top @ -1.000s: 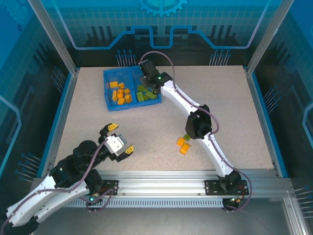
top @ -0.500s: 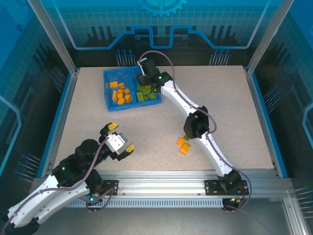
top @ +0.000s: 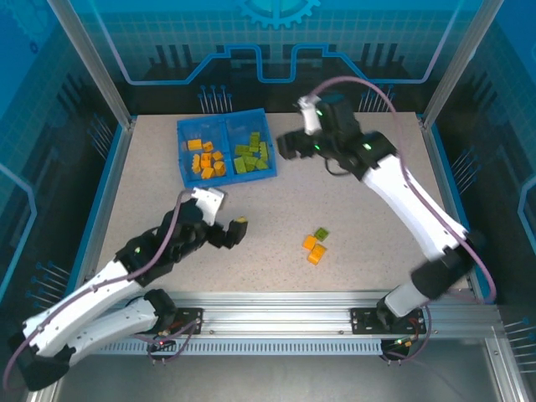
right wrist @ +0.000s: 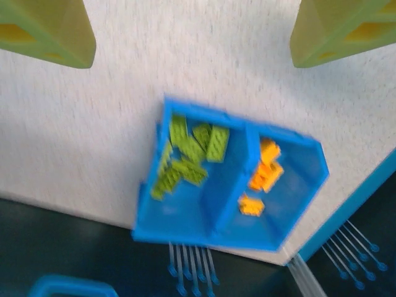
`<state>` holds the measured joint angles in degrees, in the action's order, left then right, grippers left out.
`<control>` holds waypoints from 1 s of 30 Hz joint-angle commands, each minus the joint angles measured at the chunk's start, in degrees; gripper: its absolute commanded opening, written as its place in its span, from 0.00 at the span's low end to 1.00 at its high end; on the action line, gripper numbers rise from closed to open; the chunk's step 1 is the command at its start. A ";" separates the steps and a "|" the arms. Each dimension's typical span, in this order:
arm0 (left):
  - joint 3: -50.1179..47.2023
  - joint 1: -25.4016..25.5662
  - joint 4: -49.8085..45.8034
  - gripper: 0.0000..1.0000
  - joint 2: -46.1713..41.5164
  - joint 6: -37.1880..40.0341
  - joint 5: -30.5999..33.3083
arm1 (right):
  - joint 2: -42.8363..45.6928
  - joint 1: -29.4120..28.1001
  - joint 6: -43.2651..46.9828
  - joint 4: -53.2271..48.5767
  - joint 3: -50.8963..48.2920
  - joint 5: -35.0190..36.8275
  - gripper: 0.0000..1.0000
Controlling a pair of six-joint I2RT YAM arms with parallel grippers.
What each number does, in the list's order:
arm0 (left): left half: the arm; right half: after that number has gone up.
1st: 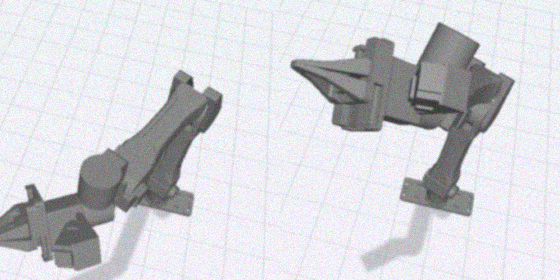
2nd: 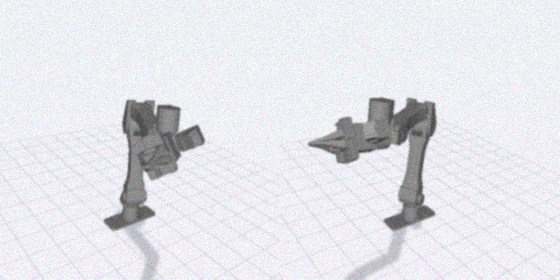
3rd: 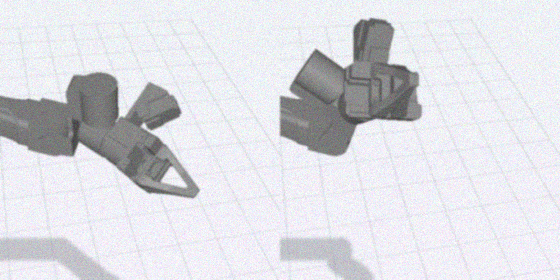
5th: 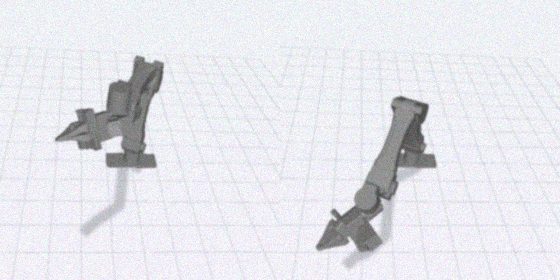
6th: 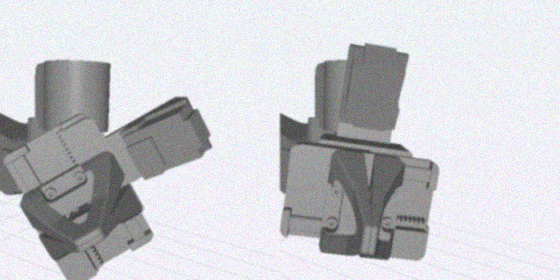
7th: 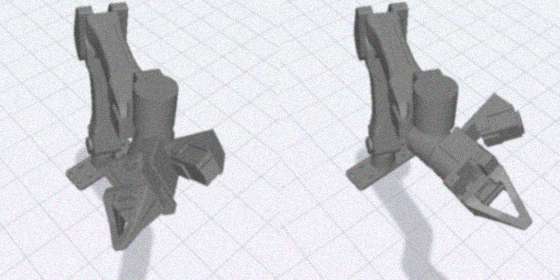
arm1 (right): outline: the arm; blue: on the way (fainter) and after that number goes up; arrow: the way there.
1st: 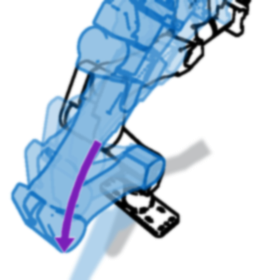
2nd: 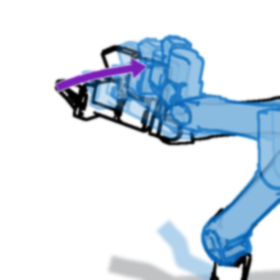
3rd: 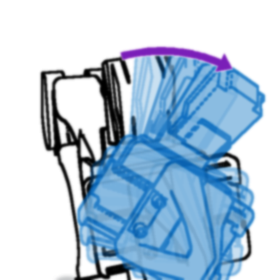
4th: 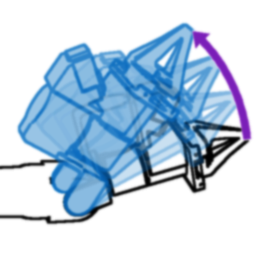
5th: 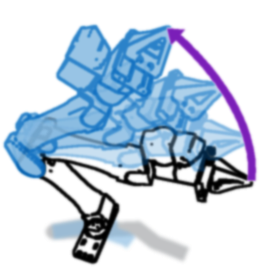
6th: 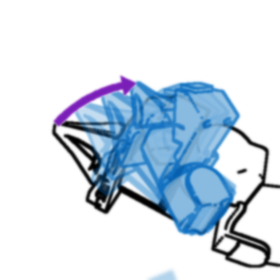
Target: Sort the legos into containers by color
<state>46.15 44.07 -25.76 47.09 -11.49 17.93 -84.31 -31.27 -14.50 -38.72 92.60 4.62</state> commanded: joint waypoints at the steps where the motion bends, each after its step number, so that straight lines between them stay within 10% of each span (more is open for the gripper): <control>1: 5.80 3.45 -5.86 0.98 8.77 -16.25 -0.11 | 9.76 3.09 -8.31 -1.00 -15.14 -0.39 0.88; 11: 17.91 17.47 -3.22 0.98 37.49 -31.24 -2.41 | 38.83 13.81 -23.04 -12.60 -44.74 5.77 1.00; 30: 30.55 21.23 2.86 0.71 65.42 -25.17 -6.43 | 54.58 20.01 -29.05 -19.02 -50.85 5.33 1.00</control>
<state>74.59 64.97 -23.24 110.26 -38.59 12.10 -30.35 -12.21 -42.33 -56.23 42.06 8.99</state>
